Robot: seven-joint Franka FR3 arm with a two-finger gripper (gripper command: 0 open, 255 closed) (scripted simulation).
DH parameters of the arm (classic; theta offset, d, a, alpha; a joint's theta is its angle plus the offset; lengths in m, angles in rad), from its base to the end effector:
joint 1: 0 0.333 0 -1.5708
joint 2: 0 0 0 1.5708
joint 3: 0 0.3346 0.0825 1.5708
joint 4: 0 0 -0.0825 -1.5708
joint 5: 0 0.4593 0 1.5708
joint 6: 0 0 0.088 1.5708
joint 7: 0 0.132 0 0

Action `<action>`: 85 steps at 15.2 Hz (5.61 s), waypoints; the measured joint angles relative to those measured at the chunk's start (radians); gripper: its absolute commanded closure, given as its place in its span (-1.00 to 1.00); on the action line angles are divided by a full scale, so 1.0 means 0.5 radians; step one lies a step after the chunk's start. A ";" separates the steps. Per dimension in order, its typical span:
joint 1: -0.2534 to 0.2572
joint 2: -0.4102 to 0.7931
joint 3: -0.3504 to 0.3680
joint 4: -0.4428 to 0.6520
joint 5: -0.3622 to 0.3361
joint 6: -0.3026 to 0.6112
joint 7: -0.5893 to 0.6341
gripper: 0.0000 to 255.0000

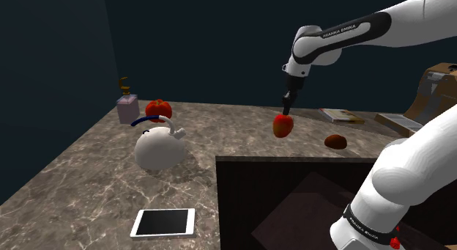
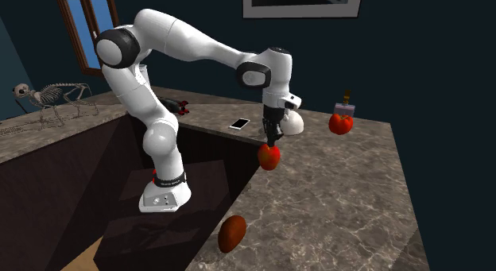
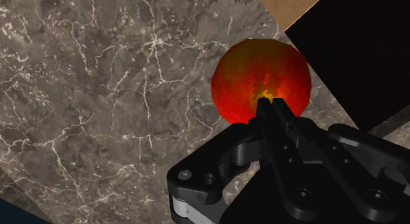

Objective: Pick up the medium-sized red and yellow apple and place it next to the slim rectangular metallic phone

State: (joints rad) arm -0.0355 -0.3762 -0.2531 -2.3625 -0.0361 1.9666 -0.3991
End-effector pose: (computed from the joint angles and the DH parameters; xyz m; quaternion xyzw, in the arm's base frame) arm 0.4725 -0.1437 0.4249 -0.9969 -0.0716 0.0044 0.0328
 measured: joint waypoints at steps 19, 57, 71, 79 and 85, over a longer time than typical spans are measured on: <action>0.014 -0.051 0.039 0.468 0.010 -0.518 0.035 1.00; 0.483 -0.515 1.361 0.316 0.693 -0.662 1.596 1.00; 0.465 0.029 2.107 0.885 0.684 -0.529 2.378 1.00; 0.446 0.167 2.281 0.848 0.625 -0.347 2.518 1.00; 0.451 0.175 2.309 0.689 0.635 -0.181 2.505 1.00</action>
State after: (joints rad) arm 0.1902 -0.2886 0.9012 -2.0182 0.2814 1.8759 0.8533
